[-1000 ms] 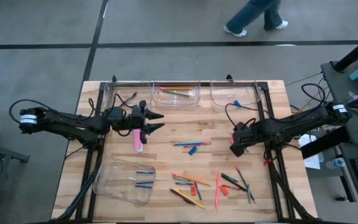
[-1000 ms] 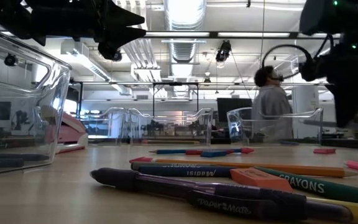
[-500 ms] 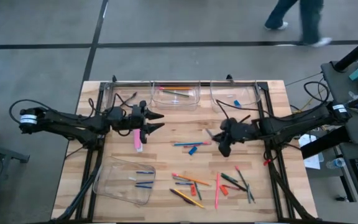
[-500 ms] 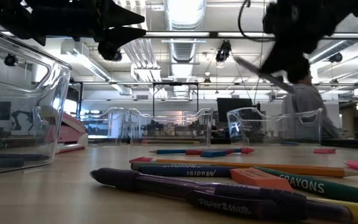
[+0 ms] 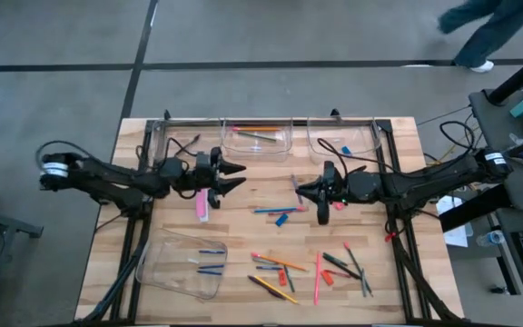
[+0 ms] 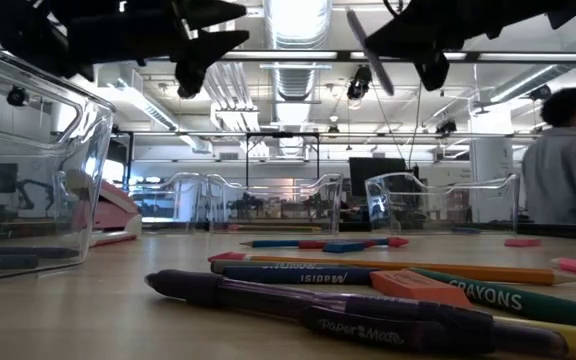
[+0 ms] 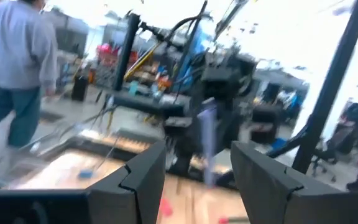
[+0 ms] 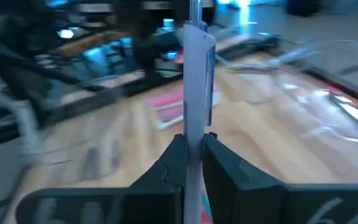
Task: Sort crayons/erasers/pens/pencils in bins
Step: Put the light purple pen into the top left transparent bin
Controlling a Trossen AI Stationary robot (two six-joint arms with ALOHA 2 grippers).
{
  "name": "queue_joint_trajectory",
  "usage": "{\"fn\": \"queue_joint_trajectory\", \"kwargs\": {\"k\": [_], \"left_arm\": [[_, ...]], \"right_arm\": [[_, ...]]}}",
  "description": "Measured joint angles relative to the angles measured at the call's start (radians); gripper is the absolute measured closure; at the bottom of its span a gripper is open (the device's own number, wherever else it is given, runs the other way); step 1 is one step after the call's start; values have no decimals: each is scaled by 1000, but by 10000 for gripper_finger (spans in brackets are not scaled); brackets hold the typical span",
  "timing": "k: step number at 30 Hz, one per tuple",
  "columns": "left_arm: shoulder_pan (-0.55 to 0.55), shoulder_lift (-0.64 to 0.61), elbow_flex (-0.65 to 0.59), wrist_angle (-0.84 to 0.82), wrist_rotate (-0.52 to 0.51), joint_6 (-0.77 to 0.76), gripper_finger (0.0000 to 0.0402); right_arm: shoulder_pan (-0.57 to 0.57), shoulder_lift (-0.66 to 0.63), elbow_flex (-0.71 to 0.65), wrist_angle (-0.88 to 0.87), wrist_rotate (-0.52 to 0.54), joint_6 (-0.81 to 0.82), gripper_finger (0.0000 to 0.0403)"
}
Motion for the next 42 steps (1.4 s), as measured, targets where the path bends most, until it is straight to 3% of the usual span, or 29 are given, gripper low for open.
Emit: {"fn": "queue_joint_trajectory", "kwargs": {"k": [5, 10, 16, 24, 42], "left_arm": [[-3, 171, 53, 177, 82, -43, 233], [-4, 294, 152, 161, 143, -55, 229], [-9, 381, 229, 149, 188, -77, 196], [-8, 432, 292, 108, 164, -78, 156], [-9, 447, 312, 105, 138, -77, 155]], "right_arm": [[-2, 71, -2, 63, 43, -4, 378], [-2, 145, -2, 165, 36, -24, 378], [-7, 172, -2, 194, 35, -26, 378], [-7, 173, -1, 216, 27, -19, 378], [-13, 269, 0, 375, -35, -44, 378]]}}
